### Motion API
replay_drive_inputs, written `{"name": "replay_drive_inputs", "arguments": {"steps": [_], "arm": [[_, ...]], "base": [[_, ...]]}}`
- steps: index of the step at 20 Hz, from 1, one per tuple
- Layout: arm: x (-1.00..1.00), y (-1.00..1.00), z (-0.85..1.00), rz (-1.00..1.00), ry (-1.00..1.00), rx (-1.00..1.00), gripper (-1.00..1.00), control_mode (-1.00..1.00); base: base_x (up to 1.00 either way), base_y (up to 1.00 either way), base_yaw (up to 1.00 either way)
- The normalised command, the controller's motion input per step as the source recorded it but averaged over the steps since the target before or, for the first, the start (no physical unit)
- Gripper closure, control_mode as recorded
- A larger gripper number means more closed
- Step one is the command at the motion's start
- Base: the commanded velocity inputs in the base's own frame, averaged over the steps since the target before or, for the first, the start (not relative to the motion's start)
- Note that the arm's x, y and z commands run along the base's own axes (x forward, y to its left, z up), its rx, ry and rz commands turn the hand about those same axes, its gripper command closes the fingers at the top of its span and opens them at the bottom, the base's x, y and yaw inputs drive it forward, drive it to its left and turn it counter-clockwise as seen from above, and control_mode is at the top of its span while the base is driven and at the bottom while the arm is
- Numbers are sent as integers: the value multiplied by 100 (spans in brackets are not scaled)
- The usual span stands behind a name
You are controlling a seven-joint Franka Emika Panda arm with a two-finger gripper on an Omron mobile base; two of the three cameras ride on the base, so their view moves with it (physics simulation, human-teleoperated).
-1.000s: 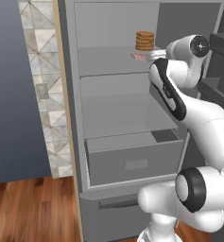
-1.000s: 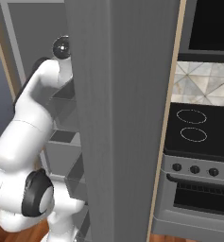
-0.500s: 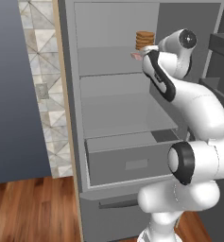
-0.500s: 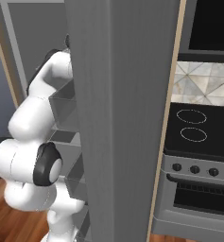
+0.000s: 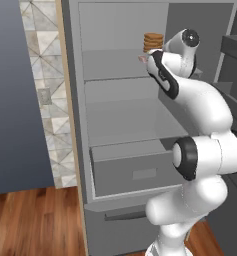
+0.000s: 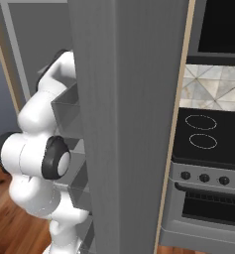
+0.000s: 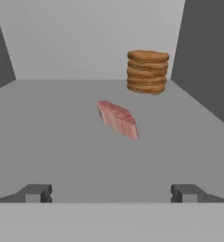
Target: Take the steak from the fridge and place it on the digital scale on the counter by the fridge. Wait a few seconds for a reading, then move it to the plate on the dining counter.
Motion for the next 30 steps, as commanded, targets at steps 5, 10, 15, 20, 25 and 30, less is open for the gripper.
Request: {"name": "replay_drive_inputs", "arguments": {"steps": [5, 10, 15, 20, 25, 30], "arm": [[22, 0, -11, 0, 0, 0, -100, -100], [18, 0, -12, 0, 0, 0, -100, -100], [19, 0, -14, 0, 0, 0, -100, -100], [30, -1, -6, 0, 0, 0, -100, -100], [29, -2, 0, 0, 0, 0, -100, -100], [18, -9, -1, 0, 0, 0, -100, -100]], "base": [[0, 0, 0], [0, 0, 0], [0, 0, 0], [0, 0, 0], [0, 0, 0], [0, 0, 0]]}}
